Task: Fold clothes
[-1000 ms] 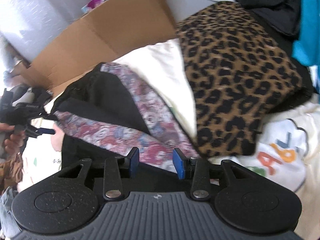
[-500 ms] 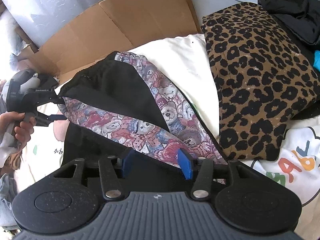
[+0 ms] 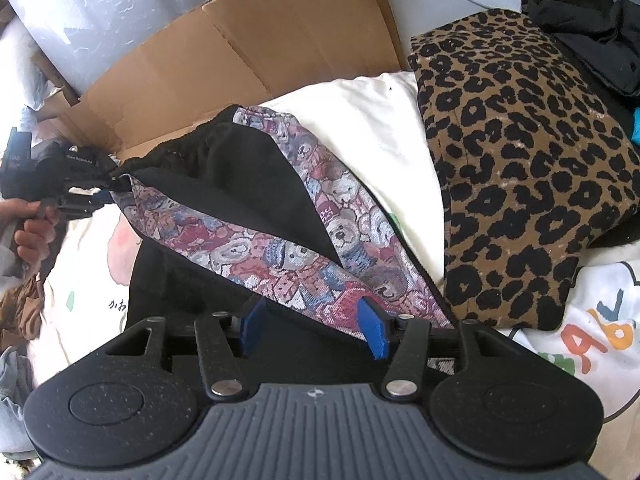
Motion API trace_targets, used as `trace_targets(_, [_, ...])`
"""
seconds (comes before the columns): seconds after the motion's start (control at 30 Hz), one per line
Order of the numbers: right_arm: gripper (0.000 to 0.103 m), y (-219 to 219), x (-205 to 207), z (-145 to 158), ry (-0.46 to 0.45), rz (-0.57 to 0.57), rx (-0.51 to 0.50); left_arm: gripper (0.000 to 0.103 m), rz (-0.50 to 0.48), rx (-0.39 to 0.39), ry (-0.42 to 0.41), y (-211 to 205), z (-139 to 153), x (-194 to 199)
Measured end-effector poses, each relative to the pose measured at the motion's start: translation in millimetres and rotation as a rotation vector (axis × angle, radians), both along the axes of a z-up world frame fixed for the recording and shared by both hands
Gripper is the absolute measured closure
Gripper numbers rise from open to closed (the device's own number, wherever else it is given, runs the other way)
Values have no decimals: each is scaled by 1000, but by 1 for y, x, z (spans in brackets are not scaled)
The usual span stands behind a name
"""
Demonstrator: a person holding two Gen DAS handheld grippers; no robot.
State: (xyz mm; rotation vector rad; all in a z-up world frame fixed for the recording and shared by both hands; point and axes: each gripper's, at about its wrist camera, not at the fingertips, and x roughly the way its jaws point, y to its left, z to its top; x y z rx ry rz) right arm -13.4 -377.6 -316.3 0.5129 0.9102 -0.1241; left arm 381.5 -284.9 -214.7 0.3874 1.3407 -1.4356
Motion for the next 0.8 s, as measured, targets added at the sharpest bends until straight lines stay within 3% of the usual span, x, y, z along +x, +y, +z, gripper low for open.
trace_targets(0.47, [43,-12,-7,-4,-6,-19,-2,86,-71,-46,-106,-43,28,-37])
trace_targets(0.8, [43,-28,-16,-8,0,-61,-49,87,-79,-25,-169,-87,23,-69])
